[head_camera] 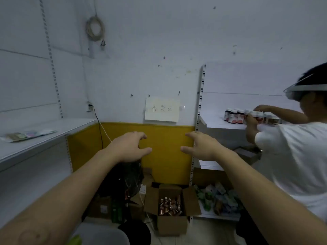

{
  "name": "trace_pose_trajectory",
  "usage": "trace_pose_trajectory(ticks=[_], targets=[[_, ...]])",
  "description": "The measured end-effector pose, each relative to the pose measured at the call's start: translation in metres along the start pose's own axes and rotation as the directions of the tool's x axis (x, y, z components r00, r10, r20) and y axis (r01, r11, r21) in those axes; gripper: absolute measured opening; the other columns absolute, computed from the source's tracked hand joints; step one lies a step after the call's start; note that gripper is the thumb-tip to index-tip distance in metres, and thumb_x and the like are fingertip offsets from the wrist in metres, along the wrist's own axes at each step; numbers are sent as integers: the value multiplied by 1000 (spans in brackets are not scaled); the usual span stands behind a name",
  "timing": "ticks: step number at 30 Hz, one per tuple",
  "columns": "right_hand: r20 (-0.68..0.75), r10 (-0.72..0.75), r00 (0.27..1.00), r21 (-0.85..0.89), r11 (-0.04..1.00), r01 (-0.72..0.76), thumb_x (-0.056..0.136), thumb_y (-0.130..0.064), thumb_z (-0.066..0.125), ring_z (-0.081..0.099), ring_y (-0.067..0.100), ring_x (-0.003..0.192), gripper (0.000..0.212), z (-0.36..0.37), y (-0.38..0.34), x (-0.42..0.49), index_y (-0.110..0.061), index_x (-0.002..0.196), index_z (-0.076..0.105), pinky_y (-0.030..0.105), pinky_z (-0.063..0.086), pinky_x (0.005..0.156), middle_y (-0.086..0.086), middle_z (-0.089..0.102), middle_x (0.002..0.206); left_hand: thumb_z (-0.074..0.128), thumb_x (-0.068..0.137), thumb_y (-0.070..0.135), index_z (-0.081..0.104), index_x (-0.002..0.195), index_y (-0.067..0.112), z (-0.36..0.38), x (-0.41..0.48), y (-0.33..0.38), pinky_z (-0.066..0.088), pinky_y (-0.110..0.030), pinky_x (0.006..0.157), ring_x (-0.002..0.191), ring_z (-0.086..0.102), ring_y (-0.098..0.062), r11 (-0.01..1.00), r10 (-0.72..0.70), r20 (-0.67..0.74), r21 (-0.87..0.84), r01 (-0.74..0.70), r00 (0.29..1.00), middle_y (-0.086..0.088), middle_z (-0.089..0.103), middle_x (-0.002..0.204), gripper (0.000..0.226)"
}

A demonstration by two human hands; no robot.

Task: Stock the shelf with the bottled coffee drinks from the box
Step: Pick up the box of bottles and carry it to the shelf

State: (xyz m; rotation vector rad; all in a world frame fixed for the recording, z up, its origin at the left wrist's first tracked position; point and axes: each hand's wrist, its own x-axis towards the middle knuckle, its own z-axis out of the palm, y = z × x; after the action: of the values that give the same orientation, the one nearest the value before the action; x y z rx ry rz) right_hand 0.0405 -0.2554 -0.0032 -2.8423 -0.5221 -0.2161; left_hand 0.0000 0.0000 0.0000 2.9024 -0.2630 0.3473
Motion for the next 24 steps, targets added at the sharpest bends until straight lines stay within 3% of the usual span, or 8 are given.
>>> trace_pose_trajectory(ticks=[3, 12, 17, 24], targets=[[23, 25, 999, -8, 1000, -25, 89, -60, 50, 25, 28, 146, 78, 23, 5, 46, -25, 152, 23, 49, 28, 116, 5, 22, 161, 52, 89, 57, 39, 143, 25, 18, 35, -29, 44, -38, 101, 129, 45, -19, 1000, -11, 23, 3, 11, 1000, 0, 44, 147, 64], [103, 104, 989, -52, 994, -99, 89, -62, 48, 30, 30, 143, 77, 95, 3, 195, -26, 152, 23, 53, 29, 114, 6, 22, 161, 53, 89, 57, 40, 143, 22, 76, 158, -135, 44, -39, 100, 128, 45, -20, 997, 7, 88, -80, 0, 996, -1, 44, 146, 66], [146, 154, 977, -26, 988, -152, 90, -59, 50, 31, 28, 143, 76, 123, 31, 237, -23, 152, 24, 48, 31, 114, 6, 27, 159, 53, 89, 56, 40, 143, 21, 115, 220, -148, 43, -41, 102, 130, 44, -21, 991, 40, 163, -132, -18, 986, -2, 43, 147, 66], [192, 194, 962, -8, 981, -196, 88, -61, 52, 29, 28, 144, 78, 161, 102, 309, -26, 152, 25, 54, 28, 113, 4, 26, 160, 52, 90, 57, 37, 145, 22, 186, 319, -144, 42, -40, 102, 133, 42, -22, 986, 54, 261, -168, -10, 964, -2, 39, 150, 67]])
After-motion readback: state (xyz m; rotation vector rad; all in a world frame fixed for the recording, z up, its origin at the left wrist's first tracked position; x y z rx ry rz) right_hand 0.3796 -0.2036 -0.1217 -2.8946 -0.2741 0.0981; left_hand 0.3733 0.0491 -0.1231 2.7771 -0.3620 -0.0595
